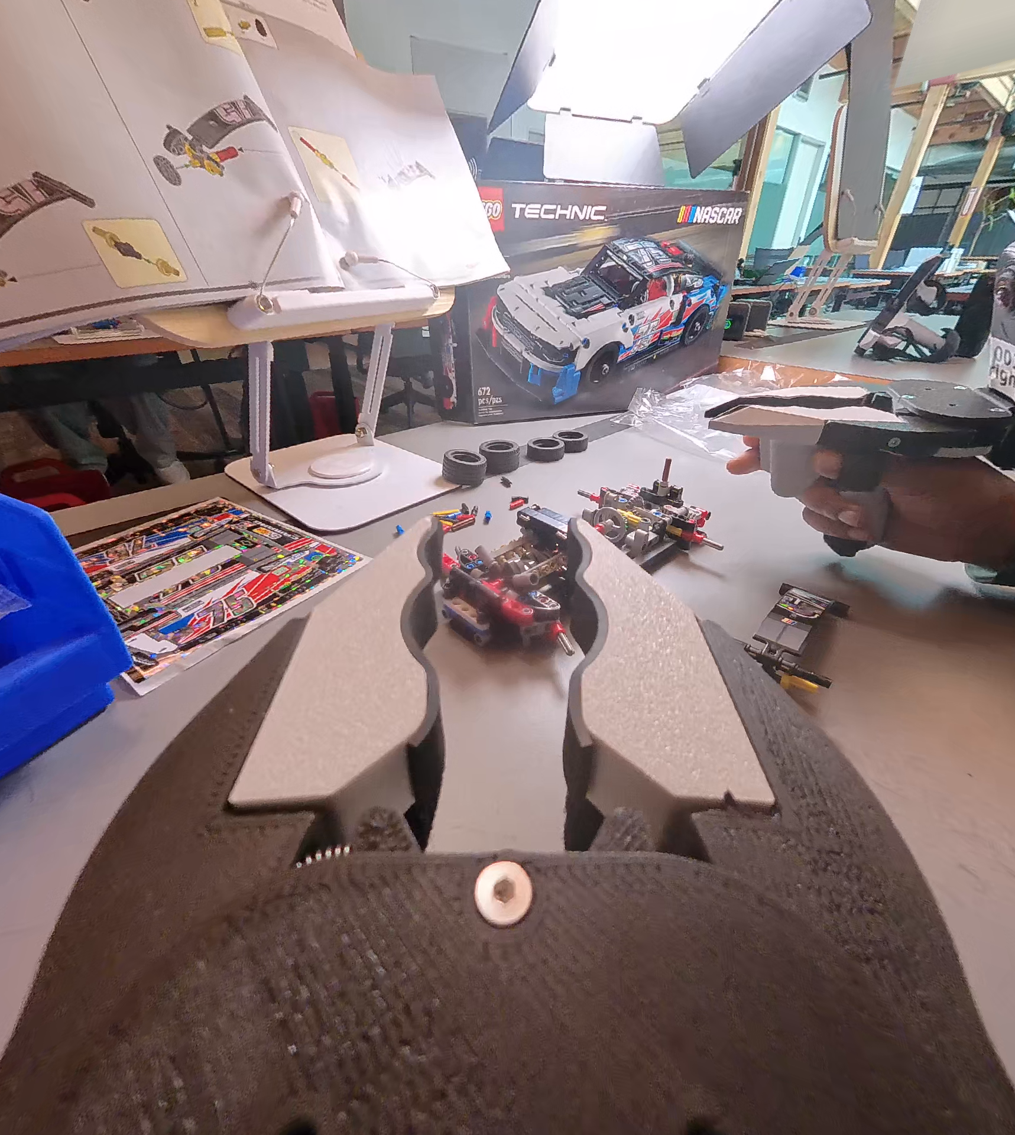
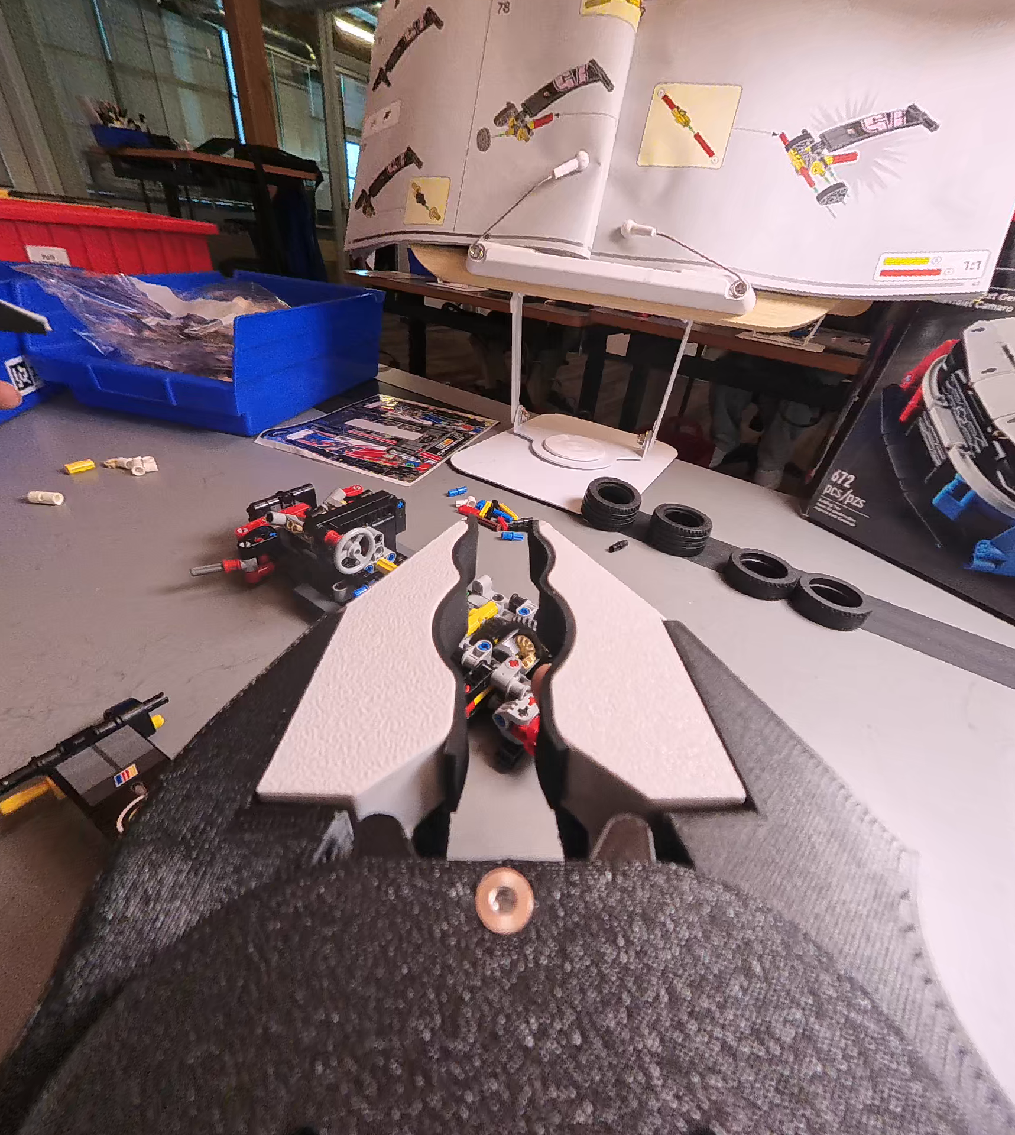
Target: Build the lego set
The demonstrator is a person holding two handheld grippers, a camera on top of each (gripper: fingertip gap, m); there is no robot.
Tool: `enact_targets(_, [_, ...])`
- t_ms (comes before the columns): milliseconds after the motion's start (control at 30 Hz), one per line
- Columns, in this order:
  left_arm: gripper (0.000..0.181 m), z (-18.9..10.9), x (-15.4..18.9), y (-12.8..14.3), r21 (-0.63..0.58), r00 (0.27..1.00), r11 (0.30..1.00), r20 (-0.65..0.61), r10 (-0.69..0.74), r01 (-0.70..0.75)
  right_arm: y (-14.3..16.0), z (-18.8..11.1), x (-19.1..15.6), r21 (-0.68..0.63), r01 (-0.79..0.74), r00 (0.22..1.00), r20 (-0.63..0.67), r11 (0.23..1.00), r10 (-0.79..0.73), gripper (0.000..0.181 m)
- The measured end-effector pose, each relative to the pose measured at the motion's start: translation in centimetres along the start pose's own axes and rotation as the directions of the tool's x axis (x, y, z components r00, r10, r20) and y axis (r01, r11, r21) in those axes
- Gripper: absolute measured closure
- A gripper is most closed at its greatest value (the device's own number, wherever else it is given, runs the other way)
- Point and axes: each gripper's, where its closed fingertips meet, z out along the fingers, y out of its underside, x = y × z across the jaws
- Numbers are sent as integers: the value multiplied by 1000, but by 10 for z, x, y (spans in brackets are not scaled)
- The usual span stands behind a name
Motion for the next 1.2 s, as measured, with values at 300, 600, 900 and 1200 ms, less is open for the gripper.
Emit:
enact_targets(300, [144,-4,-4,-8,9,998,998,34,60,-60,4,2,1,-11,-3,1000,-11,1000,3,170])
enact_targets(600, [143,-26,-10,-35,-58,986,985,15,164,-163,4,2,2,-26,55,996,-62,998,-56,171])
enact_targets(900, [133,-210,-109,40,-705,897,702,241,371,-100,1,1,4,-37,161,984,-74,986,-164,173])
enact_targets(1200, [138,-277,-125,108,-966,926,250,28,377,-72,-2,0,-5,-31,177,983,-45,984,-178,173])
